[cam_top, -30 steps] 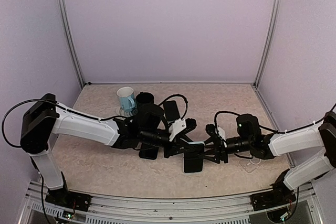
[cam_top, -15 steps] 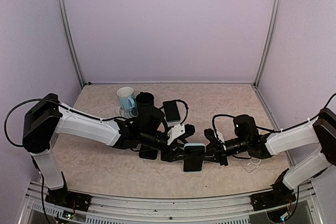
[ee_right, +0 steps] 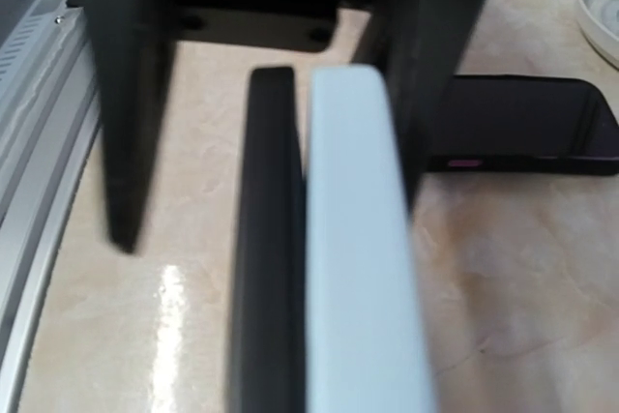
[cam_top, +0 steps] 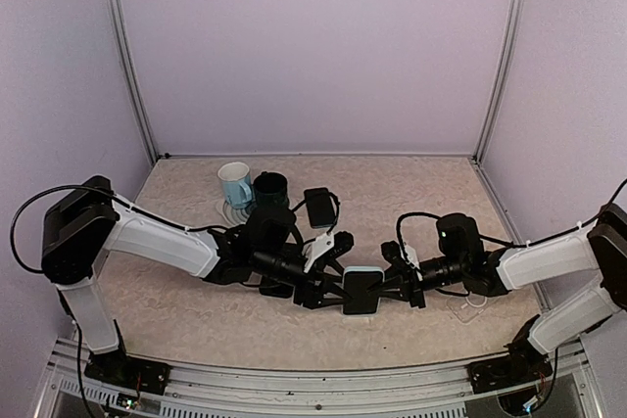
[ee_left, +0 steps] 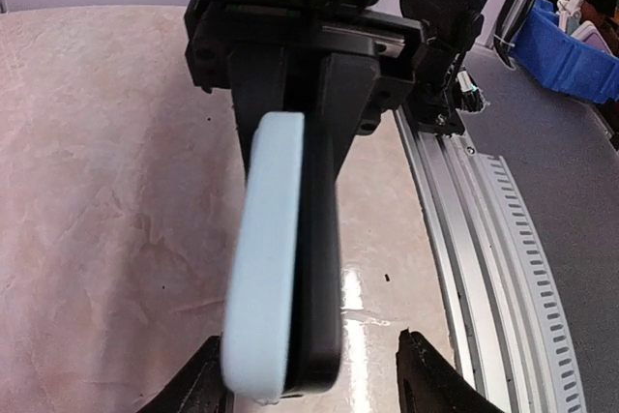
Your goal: Put the phone into the phone case
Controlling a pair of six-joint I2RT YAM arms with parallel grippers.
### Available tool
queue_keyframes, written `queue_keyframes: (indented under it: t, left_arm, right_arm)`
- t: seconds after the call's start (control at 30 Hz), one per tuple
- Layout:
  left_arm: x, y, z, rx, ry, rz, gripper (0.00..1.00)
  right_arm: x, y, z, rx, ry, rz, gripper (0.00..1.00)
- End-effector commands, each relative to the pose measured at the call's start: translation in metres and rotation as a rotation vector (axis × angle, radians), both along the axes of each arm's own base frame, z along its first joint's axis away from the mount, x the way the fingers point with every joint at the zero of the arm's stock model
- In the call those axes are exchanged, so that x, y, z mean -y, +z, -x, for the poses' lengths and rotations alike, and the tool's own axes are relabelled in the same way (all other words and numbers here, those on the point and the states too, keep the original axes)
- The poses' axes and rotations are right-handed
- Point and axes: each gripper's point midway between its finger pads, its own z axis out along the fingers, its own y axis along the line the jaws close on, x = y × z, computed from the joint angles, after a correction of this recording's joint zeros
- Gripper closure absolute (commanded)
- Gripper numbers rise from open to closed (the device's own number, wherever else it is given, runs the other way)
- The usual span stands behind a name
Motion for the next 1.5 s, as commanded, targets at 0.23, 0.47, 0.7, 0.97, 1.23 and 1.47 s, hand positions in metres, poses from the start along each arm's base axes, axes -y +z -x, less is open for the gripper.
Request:
queue_keyframes:
  t: [0.23, 0.47, 0.7, 0.97, 1.23, 1.47]
  left_arm:
    - [0.01, 0.05, 0.004, 0.171, -0.035, 0.138, 0.38]
    - [0.013, 0.054, 0.011, 0.189, -0.049, 0.23, 0.37]
    - [0.017, 0.047, 0.008, 0.224, -0.043, 0.211, 0.46]
    - [0.016, 0.019, 0.001, 0.21, -0.031, 0.109, 0.98]
    - [0.016, 0.008, -0.02, 0.29, 0.051, 0.044, 1.0]
    - [0.016, 0.0, -0.019, 0.267, 0.012, 0.011, 1.0]
  right_arm:
    - [0.001, 0.007, -0.01, 0.086, -0.033, 0.01, 1.0]
    - [0.004, 0.019, -0.009, 0.137, -0.038, -0.014, 1.0]
    - [0.003, 0.014, -0.008, 0.122, -0.028, -0.003, 1.0]
    - [0.003, 0.012, -0.009, 0.121, -0.03, 0.005, 1.0]
    - [0.004, 0.009, -0.016, 0.111, -0.067, 0.021, 0.72]
    - [0.003, 0.024, -0.017, 0.13, -0.065, 0.008, 0.5]
